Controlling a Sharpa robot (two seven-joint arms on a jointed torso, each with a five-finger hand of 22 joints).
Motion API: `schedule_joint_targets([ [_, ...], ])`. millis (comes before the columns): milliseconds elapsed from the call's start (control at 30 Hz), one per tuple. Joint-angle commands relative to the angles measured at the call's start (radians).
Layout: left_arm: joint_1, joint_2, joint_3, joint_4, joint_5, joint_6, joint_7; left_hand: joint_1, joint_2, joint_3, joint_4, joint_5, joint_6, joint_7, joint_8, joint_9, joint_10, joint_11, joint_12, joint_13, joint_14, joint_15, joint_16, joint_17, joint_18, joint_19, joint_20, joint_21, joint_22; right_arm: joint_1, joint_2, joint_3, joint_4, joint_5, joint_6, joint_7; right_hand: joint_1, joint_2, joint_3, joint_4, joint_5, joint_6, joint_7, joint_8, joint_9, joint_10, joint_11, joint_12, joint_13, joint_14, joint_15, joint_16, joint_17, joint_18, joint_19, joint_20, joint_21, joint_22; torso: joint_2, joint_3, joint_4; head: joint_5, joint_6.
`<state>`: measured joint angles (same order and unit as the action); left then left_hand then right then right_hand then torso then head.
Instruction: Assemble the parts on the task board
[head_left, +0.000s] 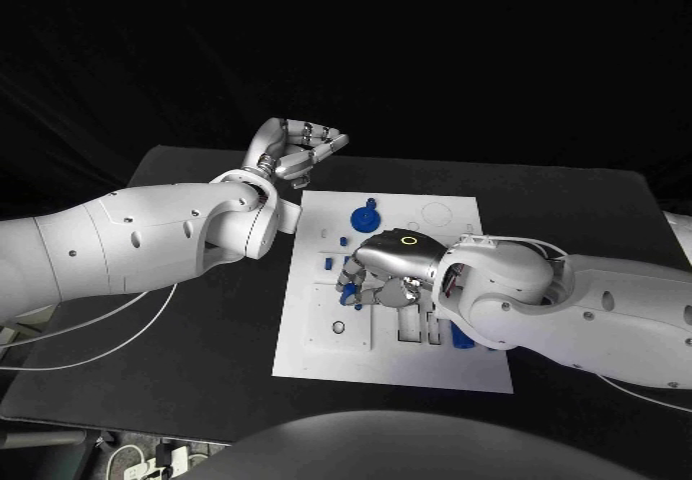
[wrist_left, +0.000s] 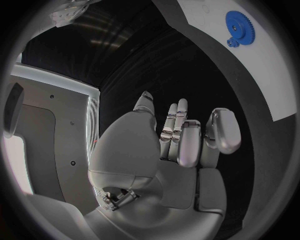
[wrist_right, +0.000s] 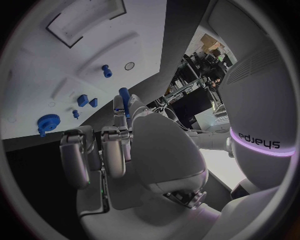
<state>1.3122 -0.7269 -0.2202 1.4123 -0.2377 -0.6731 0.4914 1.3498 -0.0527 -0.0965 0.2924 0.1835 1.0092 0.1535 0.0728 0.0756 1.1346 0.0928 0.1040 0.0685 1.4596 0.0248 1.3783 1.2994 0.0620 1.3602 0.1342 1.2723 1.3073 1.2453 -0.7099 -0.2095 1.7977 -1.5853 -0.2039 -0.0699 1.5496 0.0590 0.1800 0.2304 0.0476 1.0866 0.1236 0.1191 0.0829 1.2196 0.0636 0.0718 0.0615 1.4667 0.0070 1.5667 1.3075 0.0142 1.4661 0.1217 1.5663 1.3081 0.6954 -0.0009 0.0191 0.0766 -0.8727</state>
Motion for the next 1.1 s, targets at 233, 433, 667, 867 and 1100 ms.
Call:
schedule_joint_targets([
  [233, -0.001, 0.000, 0.001, 0.005, -0.010, 0.019, 0.013, 0.003, 0.010, 0.003, -0.001, 0.006, -0.008, -0.001, -0.004, -0.002, -0.003, 0.002, -0.006, -0.001, -0.004, 0.000, -0.002, -0.001, 0.010, -0.002, -0.003, -0.006, 0.145, -0.020, 0.032, 0.000, -0.008, -0.064, 0.039, 0.035, 0.013, 0.008, 0.008, 0.001, 0.003, 0.021, -0.010, 0.003, 0.006, 0.002, 0.005, -0.007, -0.001, 0.104, 0.001, 0.004, 0.263, -0.014, 0.105, -0.004, 0.004, 0.263, 0.001, 0.0000, 0.0001, 0.008, 0.000],
  [433, -0.001, -0.001, 0.001, 0.007, -0.011, 0.020, 0.013, 0.003, 0.010, 0.003, -0.001, 0.006, -0.008, -0.001, -0.004, -0.002, -0.003, 0.002, -0.006, -0.001, -0.004, 0.000, -0.002, -0.001, 0.010, -0.002, -0.003, -0.006, 0.145, -0.033, 0.049, 0.000, -0.014, -0.095, 0.037, 0.039, 0.013, 0.008, 0.008, 0.001, 0.003, 0.020, -0.010, 0.003, 0.006, 0.002, 0.006, -0.007, -0.001, 0.104, 0.002, 0.004, 0.263, -0.014, 0.105, -0.004, 0.004, 0.263, 0.002, 0.0000, -0.0004, 0.006, 0.000],
  [667, -0.001, 0.000, 0.001, 0.008, -0.012, 0.021, 0.013, 0.003, 0.010, 0.003, -0.001, 0.006, -0.008, -0.001, -0.004, -0.002, -0.003, 0.002, -0.006, -0.001, -0.004, 0.000, -0.002, -0.001, 0.010, -0.002, -0.003, -0.006, 0.145, -0.039, 0.068, 0.000, -0.017, -0.129, 0.043, 0.044, 0.015, 0.008, 0.009, 0.000, 0.003, 0.020, -0.010, 0.002, 0.006, 0.001, 0.006, -0.008, -0.001, 0.104, 0.002, 0.004, 0.263, -0.014, 0.105, -0.004, 0.004, 0.263, 0.002, -0.0005, 0.0007, -0.002, 0.000],
  [867, -0.001, -0.001, 0.001, 0.009, -0.012, 0.022, 0.013, 0.003, 0.010, 0.003, -0.001, 0.006, -0.008, -0.001, -0.004, -0.002, -0.003, 0.002, -0.006, -0.001, -0.004, 0.000, -0.002, -0.001, 0.010, -0.002, -0.003, -0.006, 0.145, -0.041, 0.081, 0.001, -0.019, -0.180, 0.073, 0.047, 0.017, 0.007, 0.011, -0.001, 0.003, 0.019, -0.010, 0.000, 0.006, -0.001, 0.006, -0.009, -0.002, 0.104, 0.002, 0.004, 0.263, -0.014, 0.105, -0.003, 0.004, 0.263, 0.002, 0.0007, 0.0003, -0.008, 0.000],
  [1100, -0.001, -0.002, 0.001, 0.009, -0.012, 0.023, 0.013, 0.003, 0.010, 0.003, -0.001, 0.006, -0.008, -0.001, -0.004, -0.002, -0.003, 0.002, -0.006, -0.001, -0.004, 0.000, -0.002, -0.001, 0.010, -0.002, -0.003, -0.006, 0.145, -0.043, 0.087, 0.001, -0.020, -0.220, 0.115, 0.039, 0.019, 0.007, 0.013, -0.001, 0.003, 0.019, -0.010, -0.001, 0.005, -0.004, 0.006, -0.011, -0.002, 0.104, 0.000, 0.004, 0.263, -0.014, 0.105, -0.004, 0.004, 0.263, 0.002, 0.0006, -0.0011, -0.011, 0.000],
])
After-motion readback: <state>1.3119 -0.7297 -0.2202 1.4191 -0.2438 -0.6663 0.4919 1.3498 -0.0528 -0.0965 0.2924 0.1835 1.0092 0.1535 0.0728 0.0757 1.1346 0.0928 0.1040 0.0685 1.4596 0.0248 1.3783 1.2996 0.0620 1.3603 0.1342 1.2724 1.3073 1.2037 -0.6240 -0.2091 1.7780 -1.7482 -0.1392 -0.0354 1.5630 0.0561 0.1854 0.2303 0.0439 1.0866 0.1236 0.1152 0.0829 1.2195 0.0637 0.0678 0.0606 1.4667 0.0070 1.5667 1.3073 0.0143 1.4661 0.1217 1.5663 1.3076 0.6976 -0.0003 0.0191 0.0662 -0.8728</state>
